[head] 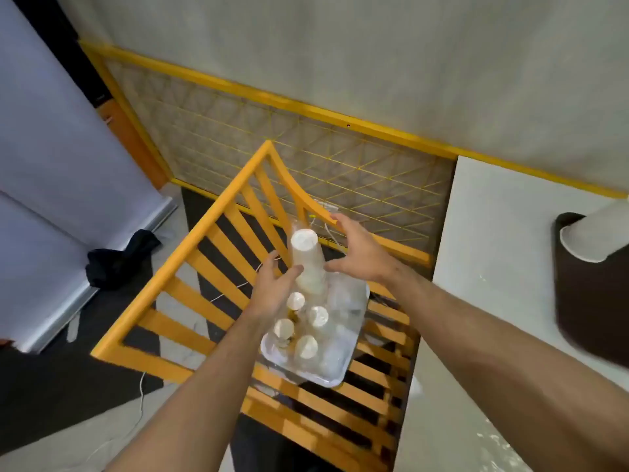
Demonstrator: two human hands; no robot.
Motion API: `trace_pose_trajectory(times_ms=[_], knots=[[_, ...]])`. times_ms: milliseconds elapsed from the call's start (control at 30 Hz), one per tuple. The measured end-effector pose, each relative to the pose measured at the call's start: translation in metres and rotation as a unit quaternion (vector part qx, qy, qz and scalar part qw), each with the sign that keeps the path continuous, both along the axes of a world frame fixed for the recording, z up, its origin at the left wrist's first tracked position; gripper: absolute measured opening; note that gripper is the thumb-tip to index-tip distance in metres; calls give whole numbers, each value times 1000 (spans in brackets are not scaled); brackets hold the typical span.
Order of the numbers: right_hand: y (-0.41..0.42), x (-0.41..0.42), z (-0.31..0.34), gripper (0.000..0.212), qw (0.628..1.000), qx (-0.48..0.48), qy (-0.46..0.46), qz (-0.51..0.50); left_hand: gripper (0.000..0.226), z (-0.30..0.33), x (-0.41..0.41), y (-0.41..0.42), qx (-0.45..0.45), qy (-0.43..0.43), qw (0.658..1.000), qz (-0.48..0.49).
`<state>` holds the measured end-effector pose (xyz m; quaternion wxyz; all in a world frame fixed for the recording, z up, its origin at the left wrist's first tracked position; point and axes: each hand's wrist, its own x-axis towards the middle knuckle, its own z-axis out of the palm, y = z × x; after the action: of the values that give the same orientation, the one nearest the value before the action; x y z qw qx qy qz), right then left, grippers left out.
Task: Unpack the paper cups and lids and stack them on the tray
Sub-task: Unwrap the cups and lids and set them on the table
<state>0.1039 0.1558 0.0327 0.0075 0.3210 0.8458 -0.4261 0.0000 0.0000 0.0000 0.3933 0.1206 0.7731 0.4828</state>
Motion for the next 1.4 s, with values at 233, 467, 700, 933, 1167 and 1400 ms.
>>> trace_pose_trajectory(times_ms=[233,467,700,933,1167,1400], knots=[[21,-70,-81,120,999,-15,-31,16,60,-47,-44,50,18,-94,995,-21],[26,-72,-136,93,994,-89,31,-57,43,-76,-48,61,83,-158,984,-6],[22,-68,-150,88,992,-80,31,-93,61,-104,-61,43,68,-196,977,38],[28,-66,-127,89,986,-81,68,-132,88,-124,-56,37,-63,-107,989,-80],[39,-58,-59,87,977,-91,118,-155,125,-140,-57,39,-57,-68,989,-114],[46,-43,31,81,960,-141,183,-160,106,-104,-54,42,72,-52,992,-89]])
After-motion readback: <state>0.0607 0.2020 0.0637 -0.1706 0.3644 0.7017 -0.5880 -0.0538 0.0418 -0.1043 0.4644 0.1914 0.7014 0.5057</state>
